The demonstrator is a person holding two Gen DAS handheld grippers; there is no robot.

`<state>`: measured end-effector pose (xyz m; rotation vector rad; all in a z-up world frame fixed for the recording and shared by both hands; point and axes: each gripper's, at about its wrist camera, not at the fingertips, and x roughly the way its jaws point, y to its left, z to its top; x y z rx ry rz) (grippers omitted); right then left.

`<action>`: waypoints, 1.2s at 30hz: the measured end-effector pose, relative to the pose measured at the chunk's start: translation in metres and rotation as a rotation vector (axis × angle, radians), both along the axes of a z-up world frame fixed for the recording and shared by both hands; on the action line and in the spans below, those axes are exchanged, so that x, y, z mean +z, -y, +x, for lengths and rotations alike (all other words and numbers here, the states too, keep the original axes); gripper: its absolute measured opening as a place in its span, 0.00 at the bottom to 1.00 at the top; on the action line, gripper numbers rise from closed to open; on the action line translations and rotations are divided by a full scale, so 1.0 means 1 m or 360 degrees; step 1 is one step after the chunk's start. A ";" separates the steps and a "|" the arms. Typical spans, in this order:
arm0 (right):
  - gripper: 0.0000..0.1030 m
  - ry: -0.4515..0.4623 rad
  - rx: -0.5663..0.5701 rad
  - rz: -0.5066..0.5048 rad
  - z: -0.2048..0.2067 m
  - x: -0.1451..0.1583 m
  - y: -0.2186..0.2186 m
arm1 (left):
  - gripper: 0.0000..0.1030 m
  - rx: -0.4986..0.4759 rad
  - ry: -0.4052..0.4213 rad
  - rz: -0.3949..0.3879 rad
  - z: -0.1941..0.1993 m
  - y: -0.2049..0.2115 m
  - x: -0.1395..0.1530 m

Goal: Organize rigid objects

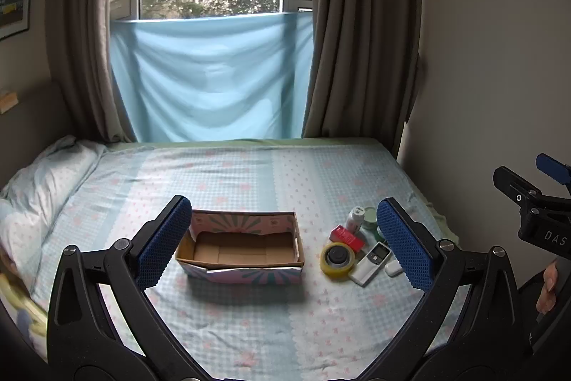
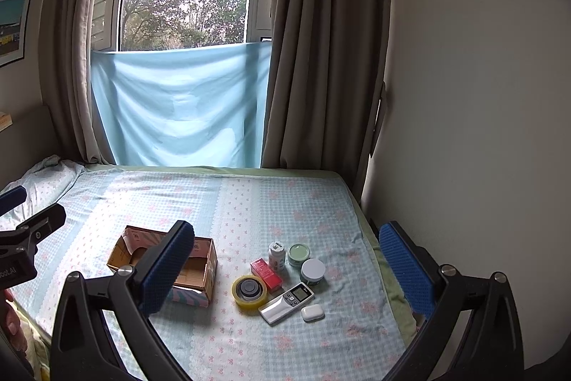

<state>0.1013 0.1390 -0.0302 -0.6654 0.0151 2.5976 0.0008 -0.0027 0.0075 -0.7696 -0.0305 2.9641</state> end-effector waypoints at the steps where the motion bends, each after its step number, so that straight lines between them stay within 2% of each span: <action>1: 1.00 0.0000 0.0000 0.0002 0.001 0.000 0.000 | 1.00 -0.0006 0.0000 0.0001 0.000 0.000 0.000; 22: 1.00 0.0009 0.0007 0.0004 0.002 0.002 0.000 | 1.00 -0.0045 -0.0039 0.0008 0.010 -0.002 0.002; 26: 1.00 0.0008 0.0006 0.0007 0.003 0.001 0.002 | 1.00 -0.0031 -0.0032 -0.0055 0.010 -0.004 0.002; 36: 1.00 -0.0004 -0.0008 0.0020 0.004 0.003 0.010 | 1.00 -0.0070 -0.0053 -0.0037 0.011 0.000 0.005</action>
